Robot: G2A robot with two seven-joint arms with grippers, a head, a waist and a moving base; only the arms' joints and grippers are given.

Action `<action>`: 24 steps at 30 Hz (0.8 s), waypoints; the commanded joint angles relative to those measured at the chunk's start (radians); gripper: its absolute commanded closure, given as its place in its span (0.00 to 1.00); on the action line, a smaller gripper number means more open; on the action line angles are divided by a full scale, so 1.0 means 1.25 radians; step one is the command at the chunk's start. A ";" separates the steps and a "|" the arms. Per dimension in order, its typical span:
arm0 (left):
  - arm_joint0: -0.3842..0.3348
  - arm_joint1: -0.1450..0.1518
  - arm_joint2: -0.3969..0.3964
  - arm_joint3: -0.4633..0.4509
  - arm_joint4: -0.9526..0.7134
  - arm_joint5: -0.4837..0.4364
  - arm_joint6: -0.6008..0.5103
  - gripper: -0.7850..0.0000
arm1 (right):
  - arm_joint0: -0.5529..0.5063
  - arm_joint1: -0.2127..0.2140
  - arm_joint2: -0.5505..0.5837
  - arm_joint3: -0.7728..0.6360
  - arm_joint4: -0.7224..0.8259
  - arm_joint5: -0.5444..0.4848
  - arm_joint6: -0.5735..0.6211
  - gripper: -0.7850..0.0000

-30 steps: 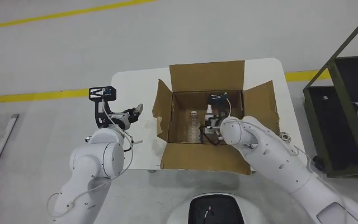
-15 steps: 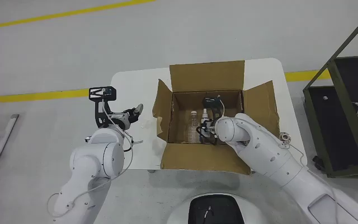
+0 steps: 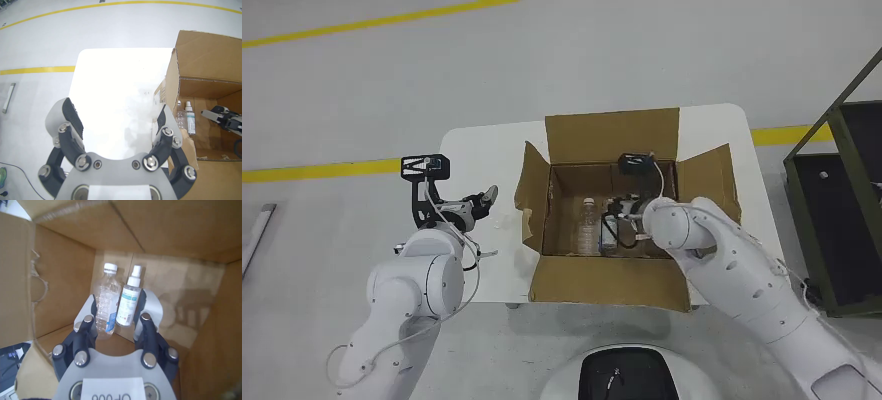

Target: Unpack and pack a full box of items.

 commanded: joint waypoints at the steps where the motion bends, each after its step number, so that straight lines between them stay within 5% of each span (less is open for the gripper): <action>1: 0.000 0.000 0.000 0.000 0.000 0.000 0.000 0.00 | -0.058 0.019 0.072 -0.100 -0.023 -0.028 0.005 0.96; 7: 0.000 0.000 0.000 0.000 0.000 0.000 0.000 0.00 | -0.209 0.059 0.278 -0.351 -0.042 -0.161 0.002 1.00; 13: 0.000 0.000 0.000 0.000 0.000 0.000 0.000 0.00 | -0.316 0.088 0.494 -0.516 -0.129 -0.201 0.056 1.00; 18: 0.000 0.000 0.000 0.000 0.000 0.000 0.000 0.00 | -0.377 0.112 0.641 -0.569 -0.307 -0.260 0.191 1.00; 24: 0.000 0.000 0.000 0.000 0.000 0.000 0.000 0.00 | -0.422 0.128 0.702 -0.540 -0.447 -0.347 0.331 1.00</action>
